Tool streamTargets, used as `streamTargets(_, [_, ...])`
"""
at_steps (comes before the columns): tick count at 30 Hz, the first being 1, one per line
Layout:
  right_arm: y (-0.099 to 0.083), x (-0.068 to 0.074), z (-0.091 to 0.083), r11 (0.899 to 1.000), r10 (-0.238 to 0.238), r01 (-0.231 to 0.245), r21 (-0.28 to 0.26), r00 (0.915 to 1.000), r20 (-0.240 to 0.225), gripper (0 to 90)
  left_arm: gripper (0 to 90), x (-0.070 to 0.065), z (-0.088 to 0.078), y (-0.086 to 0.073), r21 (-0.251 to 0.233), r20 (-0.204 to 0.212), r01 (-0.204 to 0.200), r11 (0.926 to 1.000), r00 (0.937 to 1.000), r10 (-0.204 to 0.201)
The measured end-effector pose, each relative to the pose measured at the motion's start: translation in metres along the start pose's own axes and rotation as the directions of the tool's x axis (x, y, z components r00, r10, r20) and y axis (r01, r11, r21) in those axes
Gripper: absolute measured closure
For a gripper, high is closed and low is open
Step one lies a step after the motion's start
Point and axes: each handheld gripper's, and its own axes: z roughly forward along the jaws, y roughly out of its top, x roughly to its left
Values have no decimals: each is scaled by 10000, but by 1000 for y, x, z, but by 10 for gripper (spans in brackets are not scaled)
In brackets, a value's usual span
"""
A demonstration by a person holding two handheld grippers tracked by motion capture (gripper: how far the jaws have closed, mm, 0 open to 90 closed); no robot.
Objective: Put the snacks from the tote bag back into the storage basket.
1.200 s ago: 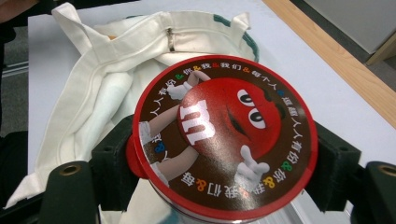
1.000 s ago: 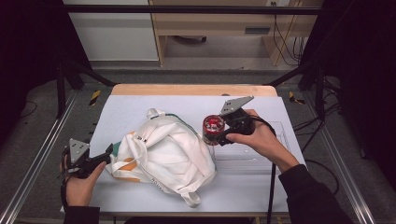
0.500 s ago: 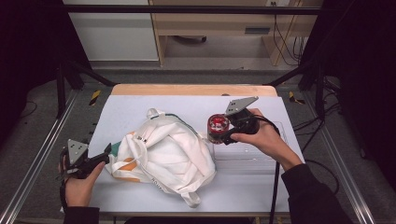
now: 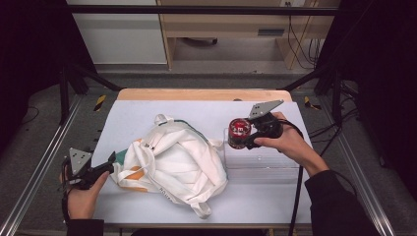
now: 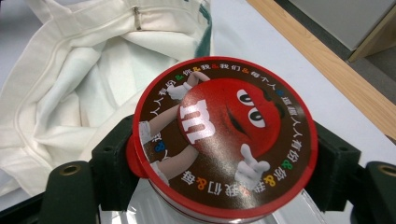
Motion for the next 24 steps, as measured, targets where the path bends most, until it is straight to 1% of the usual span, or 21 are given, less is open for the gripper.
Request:
streamTargets(3, [-6, -9, 2, 10000, 88, -88, -44, 9999, -74, 252, 147, -1, -1, 0, -7, -36, 10, 10000, 10000, -10])
streamTargets(5, [-8, -12, 3, 9999, 104, -105, -56, 9999, -136, 252, 148, -2, -1, 0, 36, -70, -28, 10000, 10000, 28])
streamTargets(7, [-10, -13, 5, 9999, 75, -75, -76, 9999, -100, 252, 148, -2, 0, 0, 54, -77, -43, 10000, 10000, 43])
streamTargets(9, [-9, -13, 7, 10000, -6, 6, -57, 10000, 22, 252, 148, -2, 0, 0, 57, -95, -18, 10000, 10000, 18])
streamTargets(12, [-8, -11, 10, 10000, -59, 59, -51, 10000, 41, 252, 149, -2, -1, -1, 47, -86, -39, 10000, 10000, 40])
streamTargets(18, [-5, -9, 15, 9998, -177, 176, 38, 9997, 176, 252, 150, 0, -2, 0, -25, -120, 56, 10000, 9999, -56])
streamTargets(24, [-7, -9, 16, 9999, -154, 152, 79, 9996, 232, 252, 150, 2, -2, -1, -41, -139, 118, 9999, 9998, -119])
